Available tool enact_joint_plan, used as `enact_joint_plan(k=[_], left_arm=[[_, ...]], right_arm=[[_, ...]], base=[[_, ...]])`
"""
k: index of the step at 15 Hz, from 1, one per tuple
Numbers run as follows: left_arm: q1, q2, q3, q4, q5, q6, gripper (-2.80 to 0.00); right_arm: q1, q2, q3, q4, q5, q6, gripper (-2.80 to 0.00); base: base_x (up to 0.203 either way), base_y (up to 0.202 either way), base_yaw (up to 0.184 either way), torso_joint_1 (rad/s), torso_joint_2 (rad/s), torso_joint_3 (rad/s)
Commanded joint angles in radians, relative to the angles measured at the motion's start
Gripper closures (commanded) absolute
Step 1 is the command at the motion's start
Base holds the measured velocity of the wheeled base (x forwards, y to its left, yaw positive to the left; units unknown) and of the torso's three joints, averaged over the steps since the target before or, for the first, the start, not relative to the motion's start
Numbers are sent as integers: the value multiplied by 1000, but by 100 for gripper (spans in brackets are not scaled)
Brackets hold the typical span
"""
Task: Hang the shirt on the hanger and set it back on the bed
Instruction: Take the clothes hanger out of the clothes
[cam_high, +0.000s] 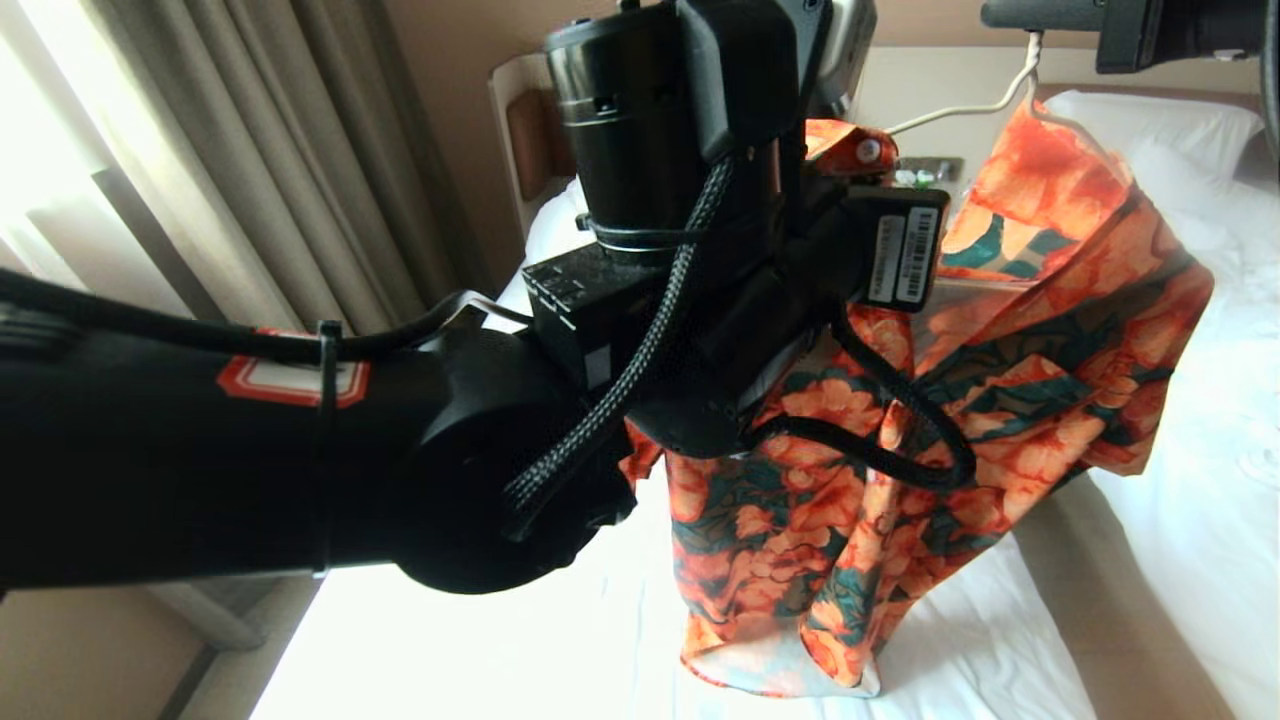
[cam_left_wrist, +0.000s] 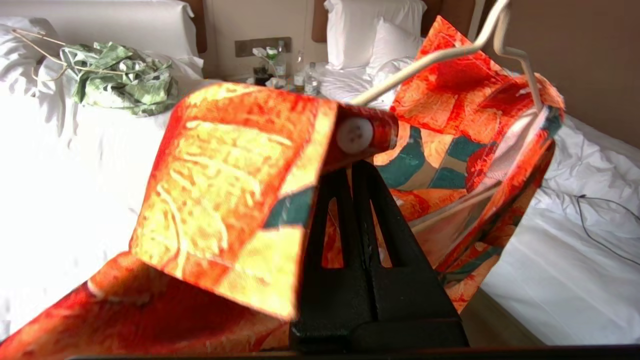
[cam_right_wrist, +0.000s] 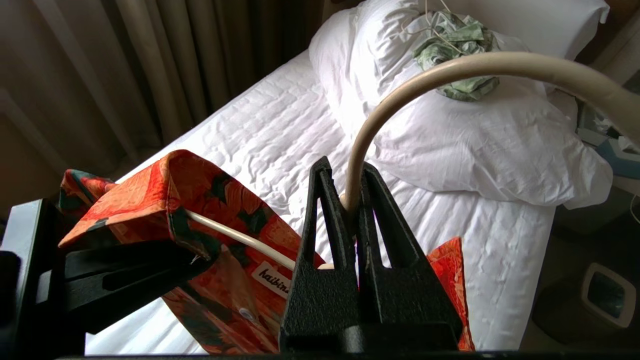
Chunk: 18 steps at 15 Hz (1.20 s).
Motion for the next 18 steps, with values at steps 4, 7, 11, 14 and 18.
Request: enact_joint_plan(k=[4,7,11,14,18], left_arm=[[10,30,-26,-2,5,10,0],[-10,-26,-2,-1,8,10,0],[-36,-150,132,-9,3,18,0],[-29,-244,352,-44,2,15,0],[47,-393,735,-211,1,15,0]], right_arm=[[11,-13,2,2,1,-1,0],[6,2,-5,-1,-3,-10,0],[-9,41,-30,-106,-6,-25,0],[-9,64,-59,-220,-6,-53,0],[-8,74,-59,-354,1,-75,0]], base=[[0,0,0,0,0,0],[0,0,0,0,0,0],[0,0,0,0,0,0],[0,0,0,0,0,0],[0,0,0,0,0,0]])
